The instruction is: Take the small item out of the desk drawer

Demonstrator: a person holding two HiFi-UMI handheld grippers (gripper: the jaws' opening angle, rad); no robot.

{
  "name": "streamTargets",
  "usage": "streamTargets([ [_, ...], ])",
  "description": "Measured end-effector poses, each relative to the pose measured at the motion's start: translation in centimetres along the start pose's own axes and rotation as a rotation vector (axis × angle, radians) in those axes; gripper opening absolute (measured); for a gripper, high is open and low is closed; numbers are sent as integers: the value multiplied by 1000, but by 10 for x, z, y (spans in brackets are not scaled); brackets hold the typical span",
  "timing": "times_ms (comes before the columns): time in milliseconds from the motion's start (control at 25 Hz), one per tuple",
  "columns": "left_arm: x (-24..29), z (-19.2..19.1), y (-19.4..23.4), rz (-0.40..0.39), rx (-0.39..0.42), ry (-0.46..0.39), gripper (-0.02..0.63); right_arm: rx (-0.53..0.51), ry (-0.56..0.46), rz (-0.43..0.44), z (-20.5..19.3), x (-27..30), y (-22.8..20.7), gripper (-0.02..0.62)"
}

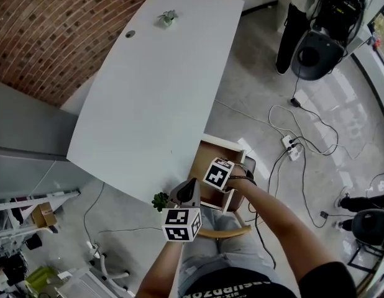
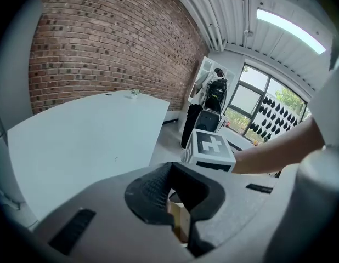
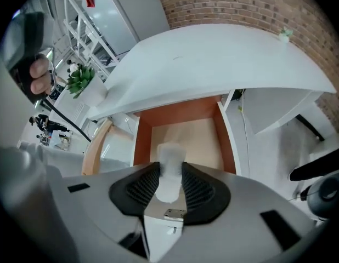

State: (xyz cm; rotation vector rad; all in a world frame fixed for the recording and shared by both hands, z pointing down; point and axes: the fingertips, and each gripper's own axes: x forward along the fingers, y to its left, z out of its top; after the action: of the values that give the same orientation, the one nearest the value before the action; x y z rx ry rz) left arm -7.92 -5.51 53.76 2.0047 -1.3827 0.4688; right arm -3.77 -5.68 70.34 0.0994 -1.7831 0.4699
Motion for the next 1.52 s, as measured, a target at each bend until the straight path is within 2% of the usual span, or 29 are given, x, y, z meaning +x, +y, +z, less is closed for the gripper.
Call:
streamTargets([
  [280,-2,-4,-4,-13,24,34,6,37,-72,2,6,-27,10,124],
  [440,-4,-2,-7,-21,25,38,6,95,-126,10,8,-44,18,124],
  [600,-7,2,-14,-32,27,33,6,133,-243,18,16,-60,27,124],
  [760,-12,6,-14,-30,33,23,6,224,-281,23,5,-77,39,124],
  [1080,-27,14,-9,-19,47,4,6,369,-469,26,10,-126,51,124],
  [1520,-53,25,-20,-25,58,-33,6,422,-677,-28,13,-200,70,124],
])
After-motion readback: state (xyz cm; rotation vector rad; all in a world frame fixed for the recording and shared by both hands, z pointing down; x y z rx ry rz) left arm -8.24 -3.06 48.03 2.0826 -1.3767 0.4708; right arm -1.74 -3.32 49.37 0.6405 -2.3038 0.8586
